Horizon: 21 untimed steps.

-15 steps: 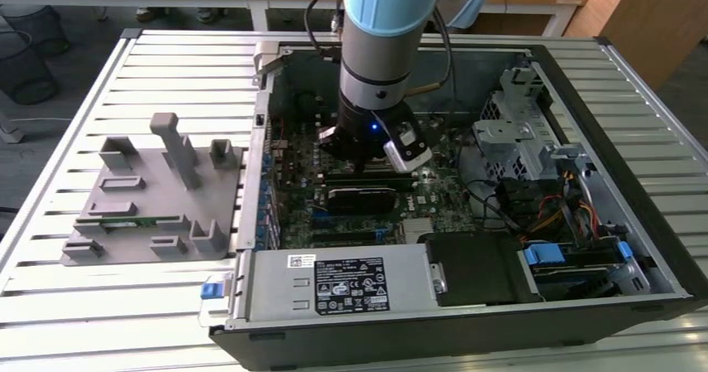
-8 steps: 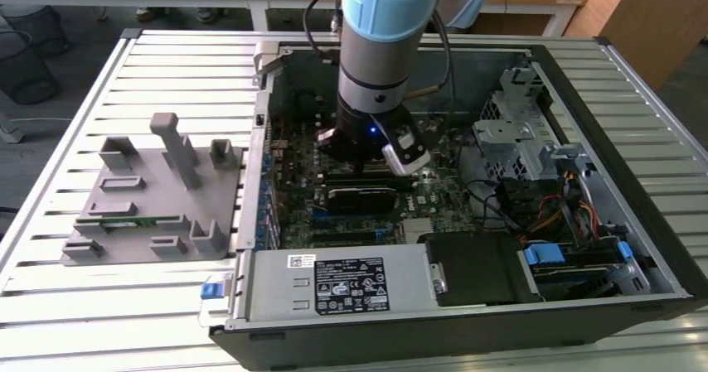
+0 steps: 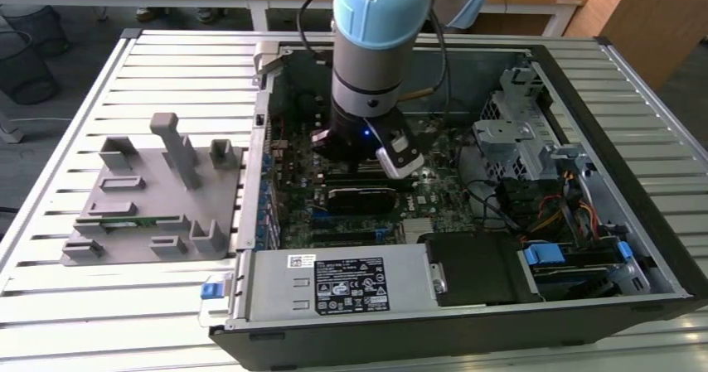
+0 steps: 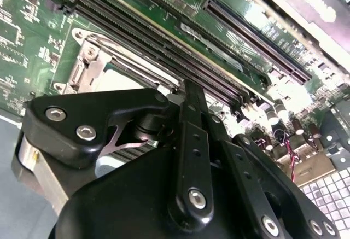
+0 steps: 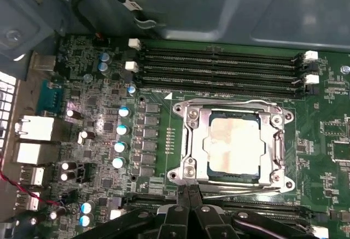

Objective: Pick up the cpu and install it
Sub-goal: 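Install the second cpu locking lever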

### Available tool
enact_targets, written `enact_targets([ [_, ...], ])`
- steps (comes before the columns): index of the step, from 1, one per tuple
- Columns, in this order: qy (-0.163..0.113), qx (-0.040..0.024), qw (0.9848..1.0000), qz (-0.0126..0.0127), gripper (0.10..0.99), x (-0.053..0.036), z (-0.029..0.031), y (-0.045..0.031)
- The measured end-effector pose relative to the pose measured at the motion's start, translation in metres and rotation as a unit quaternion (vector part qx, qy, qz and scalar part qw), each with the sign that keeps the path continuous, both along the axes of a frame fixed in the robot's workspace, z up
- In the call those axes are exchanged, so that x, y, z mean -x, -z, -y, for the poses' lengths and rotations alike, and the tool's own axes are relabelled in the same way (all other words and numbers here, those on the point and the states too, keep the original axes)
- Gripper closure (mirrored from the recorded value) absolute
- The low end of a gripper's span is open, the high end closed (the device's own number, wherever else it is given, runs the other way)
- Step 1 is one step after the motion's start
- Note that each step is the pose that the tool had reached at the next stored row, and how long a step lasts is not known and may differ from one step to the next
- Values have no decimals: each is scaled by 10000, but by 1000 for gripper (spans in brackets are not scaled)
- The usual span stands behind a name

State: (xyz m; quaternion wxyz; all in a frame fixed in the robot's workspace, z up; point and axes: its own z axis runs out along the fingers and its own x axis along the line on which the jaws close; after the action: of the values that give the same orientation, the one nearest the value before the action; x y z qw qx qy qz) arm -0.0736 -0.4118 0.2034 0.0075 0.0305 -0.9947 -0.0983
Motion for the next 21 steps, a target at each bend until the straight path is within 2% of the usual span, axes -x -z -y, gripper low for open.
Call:
enact_targets([
  [11, 0, -262, 9997, 4, 980, 61, 3, 69],
  [21, 1, -329, 9995, 4, 980, 76, 3, 123],
])
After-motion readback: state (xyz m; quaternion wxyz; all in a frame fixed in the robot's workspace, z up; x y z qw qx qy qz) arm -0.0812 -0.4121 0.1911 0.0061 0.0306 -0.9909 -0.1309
